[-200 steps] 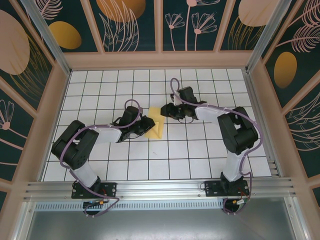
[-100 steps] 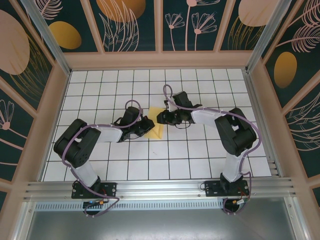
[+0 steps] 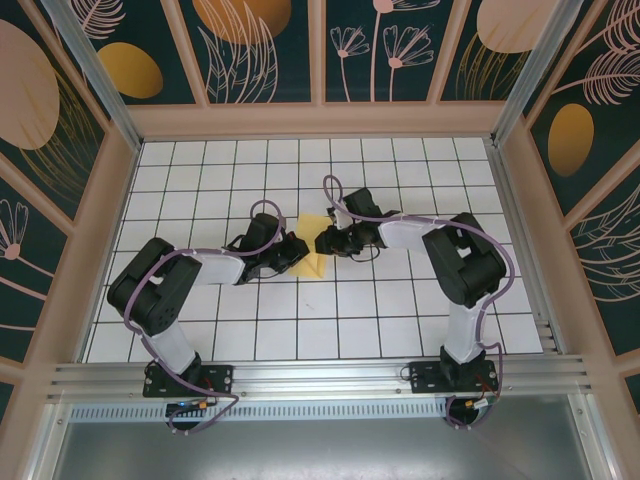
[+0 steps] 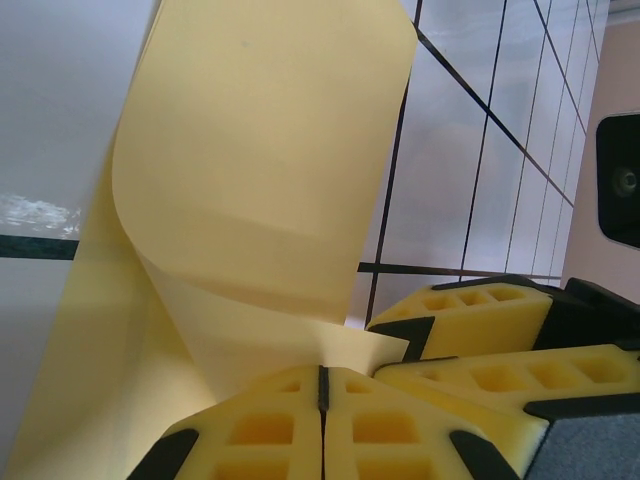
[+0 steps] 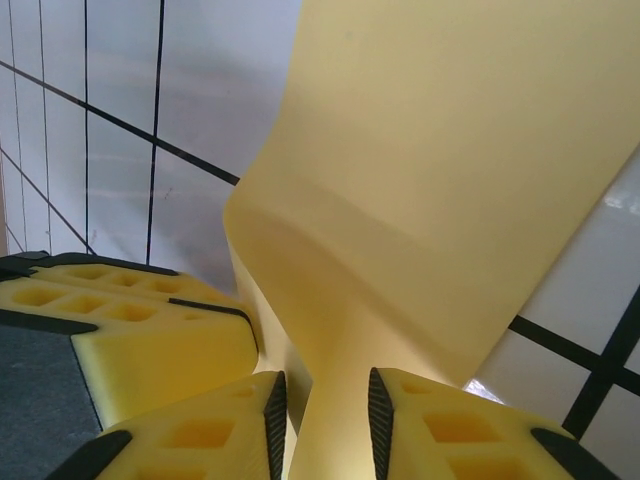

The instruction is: Fold a paper plane with a square sheet of paper (pick it up from the middle)

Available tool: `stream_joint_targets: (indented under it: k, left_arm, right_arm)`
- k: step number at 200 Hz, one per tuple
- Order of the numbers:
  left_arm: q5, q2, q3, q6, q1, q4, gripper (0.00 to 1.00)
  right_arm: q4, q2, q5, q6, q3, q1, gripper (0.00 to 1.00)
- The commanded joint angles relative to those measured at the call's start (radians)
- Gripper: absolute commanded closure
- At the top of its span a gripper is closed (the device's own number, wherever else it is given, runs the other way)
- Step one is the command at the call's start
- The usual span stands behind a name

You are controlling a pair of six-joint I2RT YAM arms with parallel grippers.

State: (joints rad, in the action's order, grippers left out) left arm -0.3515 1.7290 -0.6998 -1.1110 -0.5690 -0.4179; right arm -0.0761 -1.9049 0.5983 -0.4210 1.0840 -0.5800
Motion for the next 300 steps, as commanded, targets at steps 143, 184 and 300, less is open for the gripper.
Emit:
stream_joint_targets:
  k: [143, 184, 300]
  left_arm:
    - [-0.076, -0.024, -0.017, -0.017, -0.005, -0.122, 0.85]
    - [-0.081, 0.01, -0.023, -0.022, -0.005, -0.133, 0.85]
    - [-0.089, 0.061, -0.064, -0.008, -0.005, -0.116, 0.85]
  right_arm:
    - [0.069, -0.015, -0.019, -0.032, -0.018, 0.027, 0.93]
    - [0.062, -0.025, -0.036, -0.029, -0.018, 0.028, 0.93]
    - [0.05, -0.045, -0.087, -0.02, -0.015, 0.028, 0.93]
